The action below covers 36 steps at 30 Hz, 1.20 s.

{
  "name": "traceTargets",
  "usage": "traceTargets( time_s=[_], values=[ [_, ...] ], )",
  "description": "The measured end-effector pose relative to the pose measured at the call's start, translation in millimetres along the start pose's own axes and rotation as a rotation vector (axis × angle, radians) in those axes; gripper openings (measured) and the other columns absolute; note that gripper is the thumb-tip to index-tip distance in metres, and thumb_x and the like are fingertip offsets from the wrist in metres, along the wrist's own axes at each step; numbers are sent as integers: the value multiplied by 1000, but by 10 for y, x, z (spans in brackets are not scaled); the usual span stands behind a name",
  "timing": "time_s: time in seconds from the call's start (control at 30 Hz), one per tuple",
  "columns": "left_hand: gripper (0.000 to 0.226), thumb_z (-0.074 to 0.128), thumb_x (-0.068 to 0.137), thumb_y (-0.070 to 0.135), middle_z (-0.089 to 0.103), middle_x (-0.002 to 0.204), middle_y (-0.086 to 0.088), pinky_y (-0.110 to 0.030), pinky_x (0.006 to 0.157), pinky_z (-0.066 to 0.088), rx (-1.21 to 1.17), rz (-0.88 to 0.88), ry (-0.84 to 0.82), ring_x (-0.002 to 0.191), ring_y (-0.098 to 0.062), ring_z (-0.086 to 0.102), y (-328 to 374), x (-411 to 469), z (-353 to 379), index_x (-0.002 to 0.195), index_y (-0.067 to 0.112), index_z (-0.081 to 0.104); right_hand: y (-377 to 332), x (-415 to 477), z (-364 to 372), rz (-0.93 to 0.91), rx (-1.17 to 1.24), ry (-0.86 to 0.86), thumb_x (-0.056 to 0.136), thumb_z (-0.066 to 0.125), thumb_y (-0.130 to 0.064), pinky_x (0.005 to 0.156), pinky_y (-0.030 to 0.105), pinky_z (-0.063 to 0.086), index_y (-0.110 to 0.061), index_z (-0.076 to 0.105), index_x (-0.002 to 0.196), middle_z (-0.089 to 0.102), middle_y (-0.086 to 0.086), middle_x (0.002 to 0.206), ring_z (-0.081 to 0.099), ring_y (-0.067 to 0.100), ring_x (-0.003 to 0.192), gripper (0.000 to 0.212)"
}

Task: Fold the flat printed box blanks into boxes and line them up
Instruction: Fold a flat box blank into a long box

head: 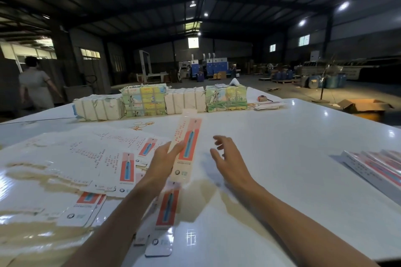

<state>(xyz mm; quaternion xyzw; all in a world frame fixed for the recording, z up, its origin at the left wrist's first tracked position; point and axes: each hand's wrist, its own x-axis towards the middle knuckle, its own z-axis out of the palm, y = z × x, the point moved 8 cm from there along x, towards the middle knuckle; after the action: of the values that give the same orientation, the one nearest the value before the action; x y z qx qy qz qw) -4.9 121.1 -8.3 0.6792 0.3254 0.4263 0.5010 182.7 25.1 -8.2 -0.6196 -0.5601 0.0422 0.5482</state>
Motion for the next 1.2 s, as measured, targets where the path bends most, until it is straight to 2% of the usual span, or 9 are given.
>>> traceTargets(
  time_s=[0.07, 0.23, 0.37, 0.47, 0.63, 0.73, 0.87, 1.0, 1.2],
  values=[
    [32, 61, 103, 50, 81, 103, -4, -46, 75, 66, -27, 47, -113, 89, -30, 80, 35, -104, 235, 125, 29, 68, -75, 58, -133, -36, 44, 100, 109, 55, -29, 102, 30, 49, -26, 45, 150, 51, -4, 138, 52, 10, 123, 42],
    [41, 65, 99, 54, 78, 116, 4, -31, 70, 64, -80, 53, -294, 92, -32, 80, 79, -273, 588, 137, 40, 59, -69, 116, -239, -33, -24, 132, 108, 51, -44, 92, 29, 58, -32, 43, 154, 46, -10, 137, 54, 5, 122, 49],
    [47, 67, 101, 36, 74, 128, 2, -46, 84, 65, -247, -73, -404, 112, -34, 75, -25, -300, 710, 144, 40, 48, -1, 152, -215, -19, 38, 93, 108, 57, -34, 80, 13, 54, -29, 54, 146, 50, -8, 127, 60, 6, 113, 39],
    [47, 69, 100, 29, 72, 131, -13, -48, 85, 63, -505, -228, -410, 118, -40, 71, -130, -320, 721, 145, 30, 55, 62, 186, -168, 43, 141, 23, 106, 61, -27, 77, 24, 63, -26, 59, 133, 55, -3, 124, 70, 11, 103, 28],
    [65, 66, 95, 63, 65, 127, -21, -46, 90, 56, -661, -434, -512, 106, -36, 65, -198, -396, 789, 141, 18, 64, 175, 179, -64, 232, 409, -125, 101, 61, -10, 69, 27, 64, -17, 50, 113, 70, 8, 109, 78, 12, 91, 18],
    [49, 59, 102, 60, 69, 120, -18, -45, 84, 58, -593, -425, -550, 99, -33, 69, -194, -383, 810, 128, 21, 72, 168, 190, -82, 249, 407, -172, 97, 68, -24, 73, 26, 62, -13, 52, 105, 76, 6, 97, 79, 18, 89, 21],
    [43, 45, 106, 55, 63, 105, -14, -39, 73, 58, -626, -491, -544, 88, -28, 63, -217, -400, 892, 122, 17, 56, 131, 148, -36, 222, 392, -264, 97, 76, -36, 76, 27, 62, -7, 59, 92, 79, 5, 89, 80, 23, 87, 34],
    [47, 53, 104, 57, 63, 111, -20, -44, 87, 57, -575, -422, -621, 95, -34, 66, -257, -395, 814, 118, 14, 67, 66, 97, -5, 247, 378, -333, 96, 74, -47, 75, 24, 61, -1, 69, 99, 80, 6, 89, 80, 23, 86, 46],
    [46, 48, 106, 59, 66, 101, -19, -37, 73, 58, -493, -437, -594, 80, -30, 69, -211, -390, 849, 104, 15, 64, 41, 102, -103, 294, 296, -245, 97, 75, -40, 66, 18, 58, -2, 69, 90, 80, 3, 80, 79, 17, 77, 39]
  ],
)
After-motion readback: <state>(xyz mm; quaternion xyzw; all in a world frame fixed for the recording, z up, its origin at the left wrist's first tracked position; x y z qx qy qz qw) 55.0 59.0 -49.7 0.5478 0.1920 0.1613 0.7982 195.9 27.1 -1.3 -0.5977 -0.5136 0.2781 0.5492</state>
